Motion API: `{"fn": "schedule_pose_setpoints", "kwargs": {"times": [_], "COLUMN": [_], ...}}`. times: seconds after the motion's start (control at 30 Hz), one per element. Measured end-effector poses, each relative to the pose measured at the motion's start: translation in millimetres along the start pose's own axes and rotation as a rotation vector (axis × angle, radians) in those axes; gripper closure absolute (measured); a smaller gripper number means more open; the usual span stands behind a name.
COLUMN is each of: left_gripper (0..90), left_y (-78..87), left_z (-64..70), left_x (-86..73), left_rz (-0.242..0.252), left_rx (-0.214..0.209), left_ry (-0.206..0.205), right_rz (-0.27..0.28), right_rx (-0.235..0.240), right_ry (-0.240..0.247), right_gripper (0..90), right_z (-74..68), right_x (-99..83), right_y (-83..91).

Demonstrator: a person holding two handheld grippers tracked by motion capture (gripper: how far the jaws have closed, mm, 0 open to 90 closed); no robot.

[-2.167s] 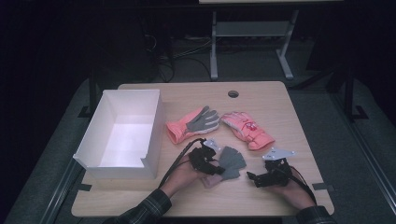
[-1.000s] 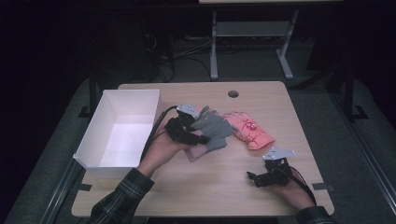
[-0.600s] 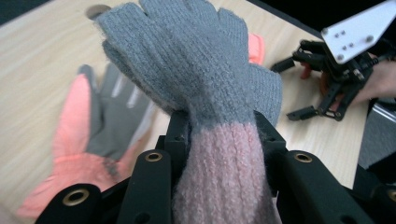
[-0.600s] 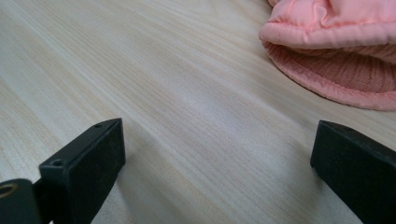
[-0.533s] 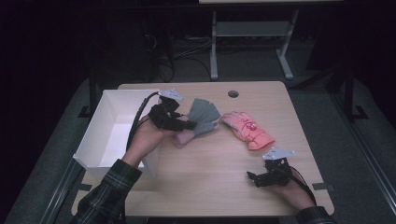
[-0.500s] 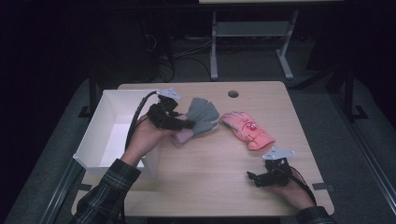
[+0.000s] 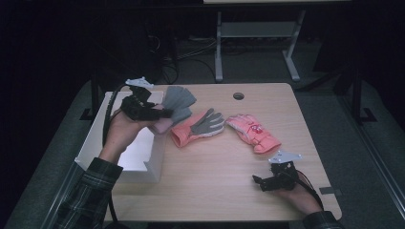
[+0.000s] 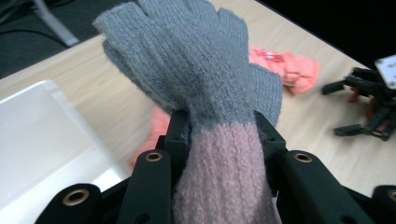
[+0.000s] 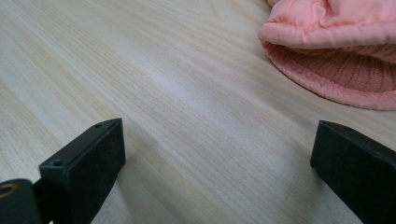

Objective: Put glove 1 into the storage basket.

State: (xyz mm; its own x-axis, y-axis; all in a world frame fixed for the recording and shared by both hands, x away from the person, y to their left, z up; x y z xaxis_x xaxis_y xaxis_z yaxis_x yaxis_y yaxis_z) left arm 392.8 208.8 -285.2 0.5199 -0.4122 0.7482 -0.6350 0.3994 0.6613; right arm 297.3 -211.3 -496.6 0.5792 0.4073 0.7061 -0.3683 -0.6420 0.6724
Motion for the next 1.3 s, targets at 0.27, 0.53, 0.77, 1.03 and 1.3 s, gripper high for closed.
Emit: {"fn": "schedule_pose_setpoints", "kwargs": {"times": [0.27, 0.53, 0.77, 1.03, 1.3], "left_gripper": [65.3, 65.2, 65.2, 65.0, 64.2], "left_y": [12.2, 13.8, 0.8, -21.5, -41.0], "left_z": [-36.7, -61.6, -77.6, -94.4, -106.7], "left_x": [-21.9, -46.9, -72.3, -95.1, -122.1], "left_rz": [-0.007, -0.02, -0.055, -0.103, -0.17], "left_rx": [0.088, 0.162, 0.235, 0.29, 0.346], "left_ry": [0.087, 0.164, 0.234, 0.268, 0.286], "right_rz": [-0.002, 0.0, 0.001, -0.002, -0.003], "right_rx": [-0.004, -0.001, 0.003, 0.004, 0.006], "right_ry": [-0.002, -0.003, 0.0, 0.005, 0.006], "right_gripper": [2.3, 2.2, 2.2, 2.2, 2.2], "right_z": [-0.2, 0.0, 0.6, 1.2, 1.5], "right_x": [0.0, 0.2, 0.3, 0.3, 0.5], "right_y": [-0.1, -0.2, -0.3, -0.2, -0.2]}}
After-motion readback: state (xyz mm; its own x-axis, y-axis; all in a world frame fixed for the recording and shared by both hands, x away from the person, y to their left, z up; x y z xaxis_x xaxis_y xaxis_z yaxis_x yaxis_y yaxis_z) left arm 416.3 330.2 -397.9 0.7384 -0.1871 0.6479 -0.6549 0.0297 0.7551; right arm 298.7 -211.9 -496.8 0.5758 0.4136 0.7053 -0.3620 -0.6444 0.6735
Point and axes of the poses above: each handheld gripper's, and its own axes: y roughly backward along the jaws, x roughly out of its top, z roughly to its right, the point moved 2 cm from there along -y, roughly forward along the jaws, and after that the axes turned 15 degrees about x, right-handed, at the moved point
